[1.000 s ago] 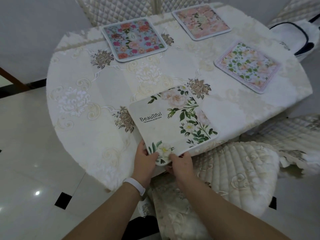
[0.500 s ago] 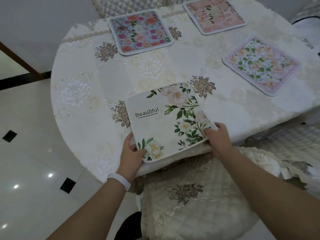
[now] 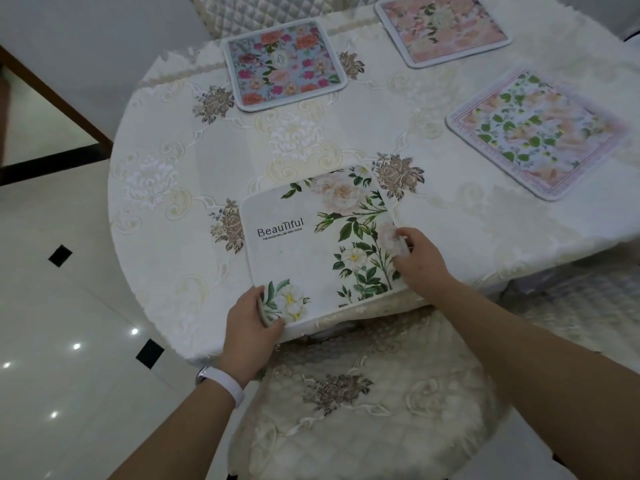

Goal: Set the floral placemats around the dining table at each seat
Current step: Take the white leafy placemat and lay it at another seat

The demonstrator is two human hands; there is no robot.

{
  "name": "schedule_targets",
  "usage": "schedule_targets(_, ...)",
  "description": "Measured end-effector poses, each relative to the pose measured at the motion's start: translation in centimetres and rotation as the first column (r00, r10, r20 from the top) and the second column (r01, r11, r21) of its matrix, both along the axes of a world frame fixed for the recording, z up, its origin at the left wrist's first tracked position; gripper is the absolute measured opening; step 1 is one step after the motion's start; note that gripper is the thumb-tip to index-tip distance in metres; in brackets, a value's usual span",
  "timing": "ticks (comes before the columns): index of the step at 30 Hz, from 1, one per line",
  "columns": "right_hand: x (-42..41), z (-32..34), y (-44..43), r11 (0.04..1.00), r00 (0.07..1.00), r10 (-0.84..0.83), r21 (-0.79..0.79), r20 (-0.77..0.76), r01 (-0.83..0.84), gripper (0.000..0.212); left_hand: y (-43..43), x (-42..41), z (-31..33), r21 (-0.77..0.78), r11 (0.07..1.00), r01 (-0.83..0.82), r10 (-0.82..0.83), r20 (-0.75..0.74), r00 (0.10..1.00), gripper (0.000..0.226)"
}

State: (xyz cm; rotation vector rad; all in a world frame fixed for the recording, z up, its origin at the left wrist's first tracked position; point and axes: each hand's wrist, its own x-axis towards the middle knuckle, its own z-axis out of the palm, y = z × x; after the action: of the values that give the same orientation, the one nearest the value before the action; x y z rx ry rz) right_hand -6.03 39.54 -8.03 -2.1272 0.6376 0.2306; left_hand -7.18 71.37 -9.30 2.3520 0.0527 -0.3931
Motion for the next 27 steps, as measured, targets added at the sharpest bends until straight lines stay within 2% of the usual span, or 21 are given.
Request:
schedule_targets(3,-1.2,-0.4,-0.9,1.000,1.000,0.009,0.011,0.003,-0.010,0.051,-0.7,-0.7,-0.4,0.056,0.998,0.030,-0.031,0.013,0.999,0.067)
schedule_targets(8,-2.7,-0.5,-2.4,0.996,0.996,0.076,-0.038,-0.046,-0.078,0.050,-1.0,-1.4,-1.3,0.176,0.978,0.116,-0.114,-0.017,0.993,0.087)
schedule_targets(14,-3.3,-0.4,-3.3,0.944,0.966,0.241,-0.210,-0.093,-0.256,0.050,-1.7,-2.1,-0.8,0.236,0.961,0.146,-0.151,0.001,0.989,0.093)
schedule_targets(17,-3.6,-0.7,-3.3,0.876,0.935,0.343,-0.329,-0.090,-0.353,0.060,-1.7,-2.1,-1.0,0.252,0.956,0.148,-0.159,0.024,0.987,0.092)
schedule_targets(19,-3.9,-0.7,-3.2,0.819,0.903,0.400,-0.382,-0.158,-0.429,0.072,-1.8,-2.1,-1.1,0.260,0.955,0.144,-0.159,0.037,0.987,0.091)
schedule_targets(23,-4.7,-0.9,-3.7,0.713,0.810,0.499,-0.387,-0.307,-0.585,0.096,-1.8,-3.1,-1.4,0.219,0.970,0.105,-0.121,0.061,0.991,0.083)
schedule_targets(27,-5.2,-1.2,-4.3,0.660,0.771,0.540,-0.400,-0.337,-0.637,0.101,-2.1,-4.3,-1.7,0.181,0.981,0.071,-0.087,0.079,0.993,0.079)
